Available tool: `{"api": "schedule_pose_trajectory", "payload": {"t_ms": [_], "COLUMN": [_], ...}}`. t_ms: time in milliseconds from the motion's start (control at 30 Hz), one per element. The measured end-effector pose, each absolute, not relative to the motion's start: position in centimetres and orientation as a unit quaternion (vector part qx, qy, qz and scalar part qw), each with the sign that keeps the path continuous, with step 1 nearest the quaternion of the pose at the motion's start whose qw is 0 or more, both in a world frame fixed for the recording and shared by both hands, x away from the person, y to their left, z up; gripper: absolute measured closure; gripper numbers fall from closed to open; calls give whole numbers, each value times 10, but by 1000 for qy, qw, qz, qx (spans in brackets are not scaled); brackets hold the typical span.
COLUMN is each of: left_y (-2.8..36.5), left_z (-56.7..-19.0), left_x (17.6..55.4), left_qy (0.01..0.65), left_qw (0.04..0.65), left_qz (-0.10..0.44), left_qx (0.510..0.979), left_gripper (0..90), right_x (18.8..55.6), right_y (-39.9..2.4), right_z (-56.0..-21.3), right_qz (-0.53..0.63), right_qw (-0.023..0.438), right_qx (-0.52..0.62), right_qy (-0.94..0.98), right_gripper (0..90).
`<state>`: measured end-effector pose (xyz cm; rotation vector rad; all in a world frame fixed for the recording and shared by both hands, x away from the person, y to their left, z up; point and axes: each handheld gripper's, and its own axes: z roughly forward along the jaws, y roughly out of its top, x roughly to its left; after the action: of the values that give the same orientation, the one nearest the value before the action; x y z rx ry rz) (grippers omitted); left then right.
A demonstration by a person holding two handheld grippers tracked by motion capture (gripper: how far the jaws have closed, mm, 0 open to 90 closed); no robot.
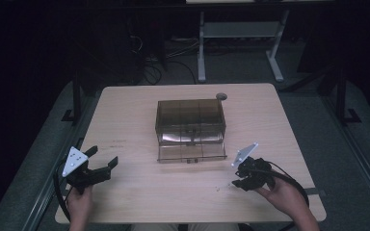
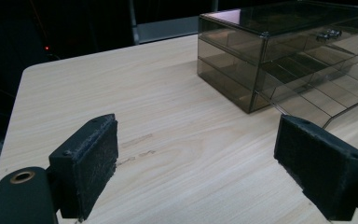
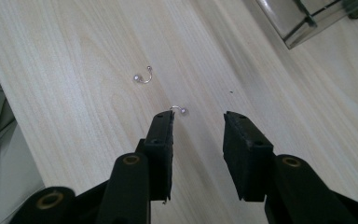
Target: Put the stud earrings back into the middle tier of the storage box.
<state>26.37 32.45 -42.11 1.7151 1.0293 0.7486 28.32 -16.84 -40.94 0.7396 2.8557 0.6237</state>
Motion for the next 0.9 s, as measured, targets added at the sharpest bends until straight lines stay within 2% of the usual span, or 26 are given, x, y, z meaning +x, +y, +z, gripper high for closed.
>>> {"api": "schedule_pose_trajectory", "payload": {"t_ms": [900], "left_y": [327], "left_z": [-422], "left_x": [265], "left_qy": [427], "left_qw": [482], "left_qz": [305], "left_qx": [701], "left_gripper": [130], "right_x": [305], "right_y": [-139], "right_z": [-428], "right_qz": [152], "right_qw": [20], "right_qx": [215], "right_qy": [964], "right_gripper": [737]}}
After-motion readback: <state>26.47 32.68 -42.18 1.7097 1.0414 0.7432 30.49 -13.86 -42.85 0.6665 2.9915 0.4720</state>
